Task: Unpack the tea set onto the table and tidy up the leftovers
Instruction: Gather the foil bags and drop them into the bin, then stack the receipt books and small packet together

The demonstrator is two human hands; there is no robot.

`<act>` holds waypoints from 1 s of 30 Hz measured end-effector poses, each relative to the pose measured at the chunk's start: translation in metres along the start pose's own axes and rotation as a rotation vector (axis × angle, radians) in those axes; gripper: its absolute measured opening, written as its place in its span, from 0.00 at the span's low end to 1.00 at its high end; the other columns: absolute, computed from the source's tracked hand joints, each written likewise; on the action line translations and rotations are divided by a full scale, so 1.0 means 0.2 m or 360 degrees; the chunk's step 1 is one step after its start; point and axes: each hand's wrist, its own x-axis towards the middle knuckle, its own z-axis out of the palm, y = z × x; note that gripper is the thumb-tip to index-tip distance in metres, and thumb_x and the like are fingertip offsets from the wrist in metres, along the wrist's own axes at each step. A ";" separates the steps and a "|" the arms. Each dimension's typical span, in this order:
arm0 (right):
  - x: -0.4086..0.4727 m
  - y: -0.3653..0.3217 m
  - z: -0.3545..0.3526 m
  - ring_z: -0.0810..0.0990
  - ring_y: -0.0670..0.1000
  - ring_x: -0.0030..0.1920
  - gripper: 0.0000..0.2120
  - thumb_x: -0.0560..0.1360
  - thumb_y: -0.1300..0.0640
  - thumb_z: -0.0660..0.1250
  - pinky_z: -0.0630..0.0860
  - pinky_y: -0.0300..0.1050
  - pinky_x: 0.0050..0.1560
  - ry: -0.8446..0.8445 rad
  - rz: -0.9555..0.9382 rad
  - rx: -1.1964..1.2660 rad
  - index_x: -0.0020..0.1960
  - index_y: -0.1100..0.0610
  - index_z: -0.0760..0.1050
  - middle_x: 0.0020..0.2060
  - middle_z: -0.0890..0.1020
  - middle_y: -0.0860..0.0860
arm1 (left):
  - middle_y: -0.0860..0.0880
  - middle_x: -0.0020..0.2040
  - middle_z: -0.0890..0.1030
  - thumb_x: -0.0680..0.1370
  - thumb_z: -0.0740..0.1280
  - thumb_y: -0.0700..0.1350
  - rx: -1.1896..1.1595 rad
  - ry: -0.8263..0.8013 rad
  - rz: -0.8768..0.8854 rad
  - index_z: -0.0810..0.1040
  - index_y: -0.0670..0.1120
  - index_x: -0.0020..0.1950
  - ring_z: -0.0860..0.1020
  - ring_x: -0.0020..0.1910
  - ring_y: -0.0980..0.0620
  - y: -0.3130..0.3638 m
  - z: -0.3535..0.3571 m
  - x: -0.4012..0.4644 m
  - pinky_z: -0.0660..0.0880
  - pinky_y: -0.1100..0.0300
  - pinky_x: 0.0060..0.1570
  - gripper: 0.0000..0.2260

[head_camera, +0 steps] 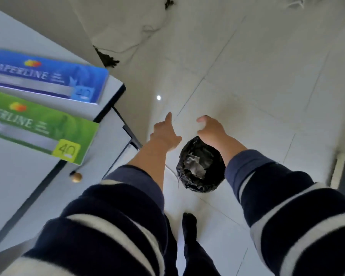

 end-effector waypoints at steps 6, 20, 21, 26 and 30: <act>-0.35 -0.60 -0.17 0.78 0.57 0.55 0.23 0.76 0.63 0.60 0.74 0.45 0.49 0.0006 -0.0448 -0.0167 0.70 0.53 0.67 0.57 0.76 0.55 | 0.49 0.70 0.73 0.78 0.65 0.42 -0.0321 0.0306 -0.0011 0.54 0.50 0.79 0.71 0.68 0.46 -0.07 -0.48 -0.50 0.68 0.56 0.67 0.32; -0.81 -1.50 0.43 0.76 0.56 0.60 0.21 0.77 0.60 0.62 0.73 0.43 0.50 -0.0281 -0.1136 -0.0605 0.69 0.52 0.68 0.66 0.74 0.54 | 0.47 0.65 0.77 0.80 0.58 0.41 -0.0723 0.1259 -0.0655 0.75 0.48 0.66 0.74 0.64 0.45 -1.05 -1.09 -1.29 0.71 0.58 0.61 0.16; -0.80 -1.53 0.47 0.75 0.57 0.63 0.21 0.76 0.58 0.63 0.74 0.46 0.54 -0.0270 -0.1107 -0.0634 0.69 0.51 0.68 0.66 0.73 0.55 | 0.47 0.67 0.75 0.80 0.58 0.41 -0.0694 0.1254 -0.0719 0.74 0.48 0.67 0.72 0.67 0.45 -1.14 -1.11 -1.30 0.69 0.58 0.63 0.16; -0.71 -1.62 0.67 0.65 0.62 0.70 0.29 0.73 0.44 0.67 0.67 0.59 0.67 -0.0069 -0.0869 -0.0824 0.70 0.49 0.63 0.68 0.67 0.57 | 0.43 0.66 0.72 0.79 0.62 0.48 -0.0616 0.1234 -0.0934 0.73 0.49 0.68 0.70 0.66 0.41 -1.51 -1.21 -1.26 0.70 0.49 0.64 0.18; -0.68 -1.70 0.76 0.61 0.63 0.71 0.45 0.66 0.43 0.75 0.66 0.59 0.67 0.0114 -0.0679 -0.0892 0.73 0.56 0.55 0.70 0.64 0.60 | 0.44 0.68 0.69 0.76 0.66 0.55 -0.0448 0.1042 -0.1073 0.65 0.47 0.72 0.66 0.68 0.41 -1.68 -1.22 -1.18 0.67 0.47 0.65 0.28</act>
